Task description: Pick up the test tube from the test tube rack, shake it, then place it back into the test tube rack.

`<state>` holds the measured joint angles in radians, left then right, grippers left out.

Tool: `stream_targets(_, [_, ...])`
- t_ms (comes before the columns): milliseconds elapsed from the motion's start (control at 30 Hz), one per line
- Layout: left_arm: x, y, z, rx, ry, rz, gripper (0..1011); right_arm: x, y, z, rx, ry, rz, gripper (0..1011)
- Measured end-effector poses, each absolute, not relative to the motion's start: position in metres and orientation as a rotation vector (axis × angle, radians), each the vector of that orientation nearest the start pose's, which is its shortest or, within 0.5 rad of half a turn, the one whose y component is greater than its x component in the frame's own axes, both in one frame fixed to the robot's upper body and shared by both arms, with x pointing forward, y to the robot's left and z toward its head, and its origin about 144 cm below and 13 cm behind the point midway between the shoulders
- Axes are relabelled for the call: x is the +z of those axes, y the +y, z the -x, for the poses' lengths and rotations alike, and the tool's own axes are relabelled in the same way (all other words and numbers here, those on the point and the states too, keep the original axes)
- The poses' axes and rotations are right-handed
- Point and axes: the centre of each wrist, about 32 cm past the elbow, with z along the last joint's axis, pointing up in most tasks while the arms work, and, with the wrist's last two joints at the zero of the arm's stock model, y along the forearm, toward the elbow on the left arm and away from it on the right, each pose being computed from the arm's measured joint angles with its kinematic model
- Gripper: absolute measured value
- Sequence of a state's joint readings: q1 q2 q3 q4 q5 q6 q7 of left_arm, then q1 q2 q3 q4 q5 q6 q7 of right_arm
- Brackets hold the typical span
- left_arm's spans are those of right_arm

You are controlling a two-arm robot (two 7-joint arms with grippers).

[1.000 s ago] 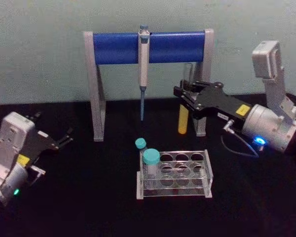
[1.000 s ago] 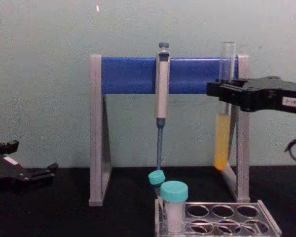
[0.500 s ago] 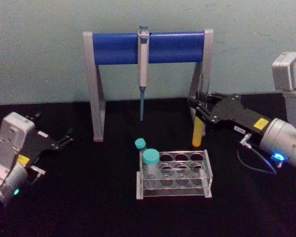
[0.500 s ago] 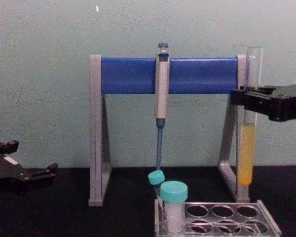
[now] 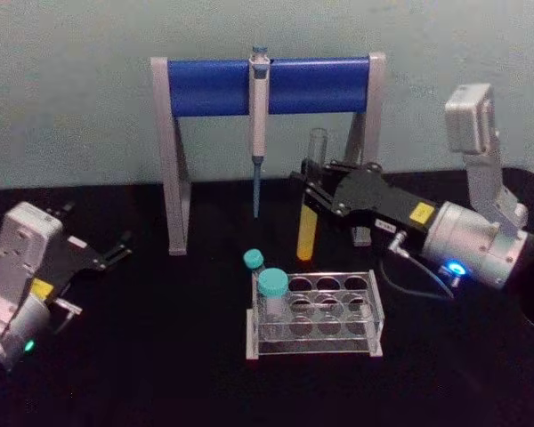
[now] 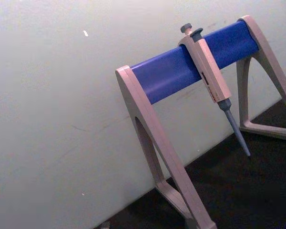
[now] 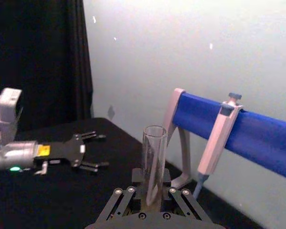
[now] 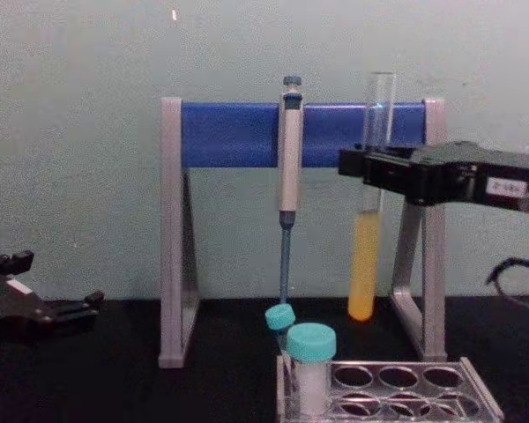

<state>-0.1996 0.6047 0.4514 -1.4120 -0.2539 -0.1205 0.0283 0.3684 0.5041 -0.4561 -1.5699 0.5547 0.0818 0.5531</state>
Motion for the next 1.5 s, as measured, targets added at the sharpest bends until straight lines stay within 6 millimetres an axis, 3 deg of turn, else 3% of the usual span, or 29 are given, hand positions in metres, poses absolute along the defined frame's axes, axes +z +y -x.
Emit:
stream_targets(233, [1.14,0.31,-0.489,1.248,-0.285,-0.305,1010,1.236,-0.244,-0.547,-0.654,-0.078,0.004,232])
stream_targets(400, [1.14,0.31,-0.489,1.248,-0.285,-0.304,1010,1.236,-0.248,-0.55,-0.687,-0.078,0.001,233])
stream_targets(1200, [1.14,0.31,-0.489,1.248,-0.285,-0.304,1010,1.234,-0.259,-0.544,-0.75,-0.075,-0.011,233])
stream_targets(1500, [1.14,0.31,-0.489,1.248,-0.285,-0.304,1010,1.237,-0.267,-0.529,-0.779,-0.077,0.004,233])
